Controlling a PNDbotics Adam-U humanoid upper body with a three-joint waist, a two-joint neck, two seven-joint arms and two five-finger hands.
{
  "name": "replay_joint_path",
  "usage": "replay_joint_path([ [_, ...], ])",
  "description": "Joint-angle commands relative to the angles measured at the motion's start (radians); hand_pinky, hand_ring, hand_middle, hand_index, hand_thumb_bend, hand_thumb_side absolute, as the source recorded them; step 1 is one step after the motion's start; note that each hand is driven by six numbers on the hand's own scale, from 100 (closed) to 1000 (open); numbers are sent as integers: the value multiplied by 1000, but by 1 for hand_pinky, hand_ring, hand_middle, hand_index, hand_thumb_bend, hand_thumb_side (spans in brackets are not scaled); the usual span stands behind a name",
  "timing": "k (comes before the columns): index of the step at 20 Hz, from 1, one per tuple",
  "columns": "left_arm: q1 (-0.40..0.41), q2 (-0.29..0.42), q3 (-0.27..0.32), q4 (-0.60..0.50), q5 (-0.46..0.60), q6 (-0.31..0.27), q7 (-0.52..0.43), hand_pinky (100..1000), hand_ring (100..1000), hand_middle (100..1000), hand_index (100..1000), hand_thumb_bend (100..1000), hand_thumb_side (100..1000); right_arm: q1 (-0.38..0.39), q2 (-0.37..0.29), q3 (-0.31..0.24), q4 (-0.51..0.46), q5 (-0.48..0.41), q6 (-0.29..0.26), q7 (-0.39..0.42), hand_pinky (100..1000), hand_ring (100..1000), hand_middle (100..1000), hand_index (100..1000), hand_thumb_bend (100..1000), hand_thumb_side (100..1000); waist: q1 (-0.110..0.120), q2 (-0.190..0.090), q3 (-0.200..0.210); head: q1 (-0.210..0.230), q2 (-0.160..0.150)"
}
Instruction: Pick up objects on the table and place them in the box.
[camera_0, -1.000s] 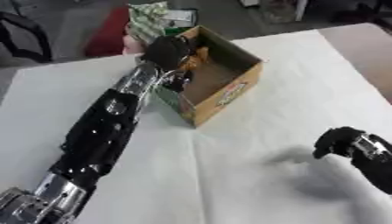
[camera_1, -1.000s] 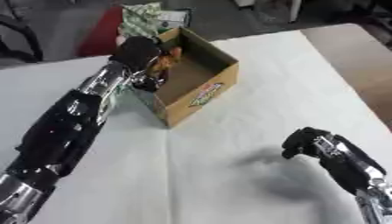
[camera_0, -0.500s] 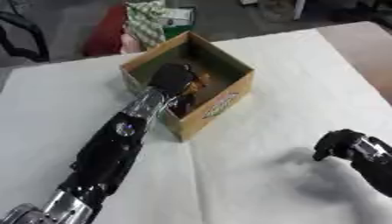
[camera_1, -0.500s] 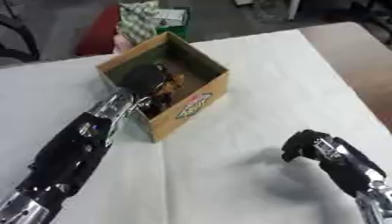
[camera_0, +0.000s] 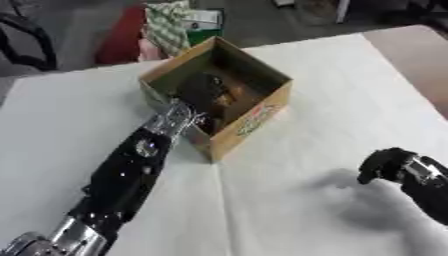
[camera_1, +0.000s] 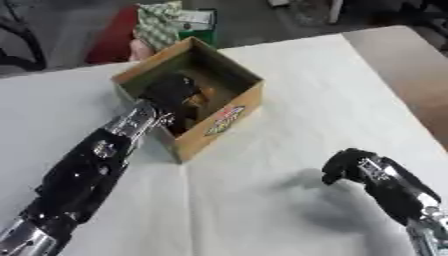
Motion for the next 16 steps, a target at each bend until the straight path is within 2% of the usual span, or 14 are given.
replay_joint_path([
  [1, -18, 13, -7, -28, -19, -1, -33, 829, 881, 841, 852, 866, 716, -9, -6, -5, -12, 1, -3, 5, 618, 590, 575, 614, 100, 905, -6, -18, 0, 0, -7],
  [2, -19, 14, -9, -36, -23, 0, -40, 847, 899, 859, 864, 876, 824, -8, -6, -6, -12, 1, -3, 5, 618, 590, 575, 614, 100, 905, -6, -19, 0, 0, -7],
  [5, -28, 27, -13, -68, -22, -8, -56, 874, 927, 884, 882, 926, 1000, -7, -6, -7, -12, 1, -2, 4, 618, 590, 575, 614, 100, 906, -5, -20, 2, -3, -7],
  [9, -51, 67, -20, -140, 29, -27, -83, 894, 947, 901, 899, 993, 1000, -3, -7, -9, -11, 4, -1, 4, 618, 590, 575, 614, 100, 907, 0, -25, 7, -10, -5],
  [16, -100, 177, -30, -304, 156, -64, -191, 927, 976, 929, 929, 1000, 1000, 6, -12, -14, -10, 8, 2, 1, 619, 590, 575, 615, 100, 908, 7, -35, 25, -34, 1],
])
